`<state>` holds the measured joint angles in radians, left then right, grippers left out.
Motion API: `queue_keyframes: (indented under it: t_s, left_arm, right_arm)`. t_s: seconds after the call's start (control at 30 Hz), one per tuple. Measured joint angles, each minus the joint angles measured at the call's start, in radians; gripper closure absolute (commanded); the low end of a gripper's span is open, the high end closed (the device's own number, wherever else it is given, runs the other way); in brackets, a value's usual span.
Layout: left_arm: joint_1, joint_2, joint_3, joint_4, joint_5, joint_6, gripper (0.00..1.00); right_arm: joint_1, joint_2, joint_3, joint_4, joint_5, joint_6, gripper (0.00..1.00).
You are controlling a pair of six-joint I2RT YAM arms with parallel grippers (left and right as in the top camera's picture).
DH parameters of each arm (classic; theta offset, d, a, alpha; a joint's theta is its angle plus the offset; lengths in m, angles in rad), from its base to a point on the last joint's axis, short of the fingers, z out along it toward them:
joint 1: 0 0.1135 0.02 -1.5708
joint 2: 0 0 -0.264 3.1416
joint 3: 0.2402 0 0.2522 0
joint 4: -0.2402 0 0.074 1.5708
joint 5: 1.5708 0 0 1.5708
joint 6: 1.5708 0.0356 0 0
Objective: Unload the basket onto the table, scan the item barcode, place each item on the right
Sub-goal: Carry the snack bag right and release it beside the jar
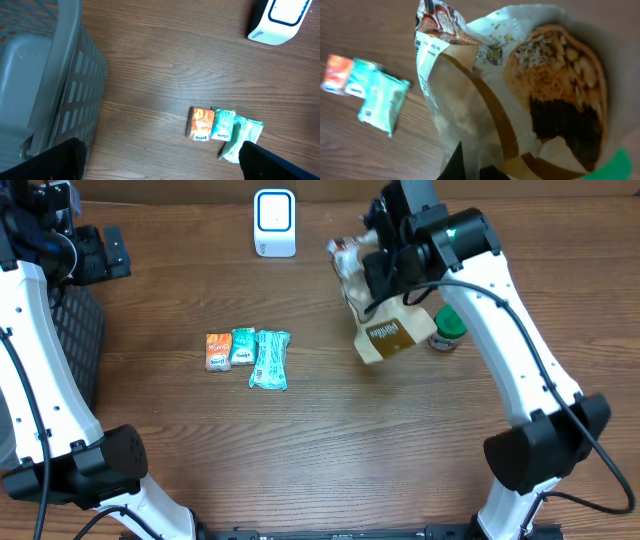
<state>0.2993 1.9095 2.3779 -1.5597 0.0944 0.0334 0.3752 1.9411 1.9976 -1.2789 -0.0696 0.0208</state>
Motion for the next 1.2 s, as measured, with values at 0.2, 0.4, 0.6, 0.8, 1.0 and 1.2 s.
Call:
queue_keyframes:
  t_s: [0.2,0.4,0.6,0.8,1.0,1.2]
  left_arm:
    - [0.000,0.000,0.000,0.000,0.000,0.000,0.00]
    - [0.000,0.000,0.000,0.000,0.000,0.000,0.00]
    - [0.000,0.000,0.000,0.000,0.000,0.000,0.00]
    - [0.000,0.000,0.000,0.000,0.000,0.000,0.01]
    - [0.000,0.000,0.000,0.000,0.000,0.000,0.00]
    - [0.000,0.000,0.000,0.000,0.000,0.000,0.00]
  right_arm:
    - [-0.035,0.016,-0.203,0.058,-0.004,0.018,0.96]
    - [-0.086,0.016,-0.315,0.093,0.036,0.028,0.96]
    - [-0.135,0.016,-0.336,0.098,0.140,0.029,0.96]
    - [-0.152,0.016,-0.338,0.096,0.227,0.031,0.96]
    - [-0.152,0.016,-0.338,0.088,0.316,0.031,0.96]
    - [-0.155,0.016,-0.338,0.088,0.354,0.031,0.96]
